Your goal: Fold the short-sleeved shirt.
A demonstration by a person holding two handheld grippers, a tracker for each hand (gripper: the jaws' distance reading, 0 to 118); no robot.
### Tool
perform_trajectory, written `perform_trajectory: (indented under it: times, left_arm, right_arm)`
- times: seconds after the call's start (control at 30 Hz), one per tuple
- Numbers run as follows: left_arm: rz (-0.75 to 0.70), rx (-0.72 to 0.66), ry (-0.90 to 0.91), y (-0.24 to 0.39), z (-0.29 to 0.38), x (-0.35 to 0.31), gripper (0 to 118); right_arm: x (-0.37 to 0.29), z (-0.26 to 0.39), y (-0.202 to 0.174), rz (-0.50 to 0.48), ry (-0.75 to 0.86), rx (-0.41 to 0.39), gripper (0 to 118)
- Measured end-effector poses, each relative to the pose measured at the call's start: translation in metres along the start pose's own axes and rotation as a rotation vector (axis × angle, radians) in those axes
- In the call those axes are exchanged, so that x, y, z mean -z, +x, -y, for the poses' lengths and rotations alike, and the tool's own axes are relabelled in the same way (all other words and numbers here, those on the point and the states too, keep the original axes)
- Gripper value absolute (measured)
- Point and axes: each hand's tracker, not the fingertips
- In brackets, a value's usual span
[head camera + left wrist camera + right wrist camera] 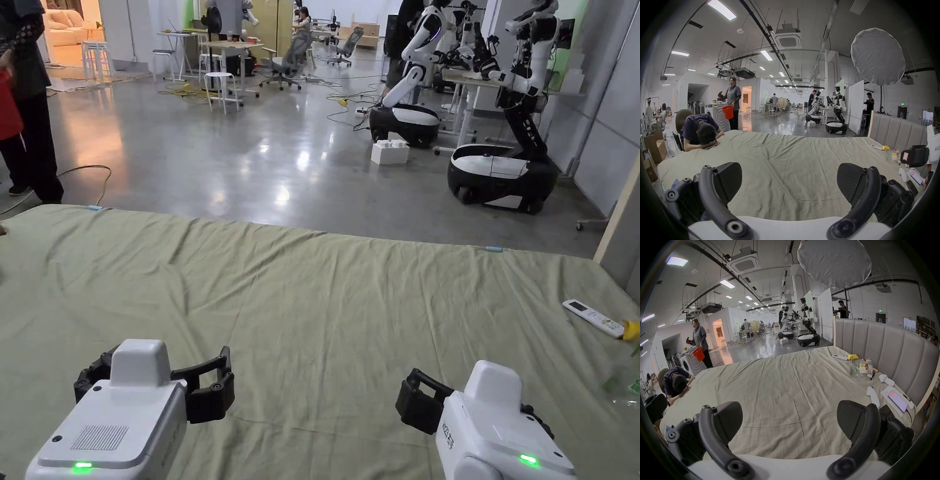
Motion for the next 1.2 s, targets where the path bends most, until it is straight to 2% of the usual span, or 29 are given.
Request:
perform_trajectory:
  times: [0.53, 0.77, 0.97, 1.2]
  left_arm:
    - [-0.005, 0.01, -0.044, -0.003, 0.008, 0.004, 117]
    - [0.011, -0.006, -0.032, -0.005, 0.008, 0.004, 116]
    - [0.009, 0.016, -0.024, -0.005, 0.007, 0.006, 116]
    - [0.01, 0.033, -0.009, -0.011, 0.005, 0.008, 116]
  right_arm:
    - [0.006, 0.006, 0.002, -0.012, -0.021, -0.047, 116]
    - [0.007, 0.008, 0.0, 0.012, 0.0, -0.063, 116]
    - [0.01, 0.012, 0.011, -0.026, 0.028, -0.02, 116]
    - [0.008, 0.019, 0.013, 0.021, 0.174, -0.112, 116]
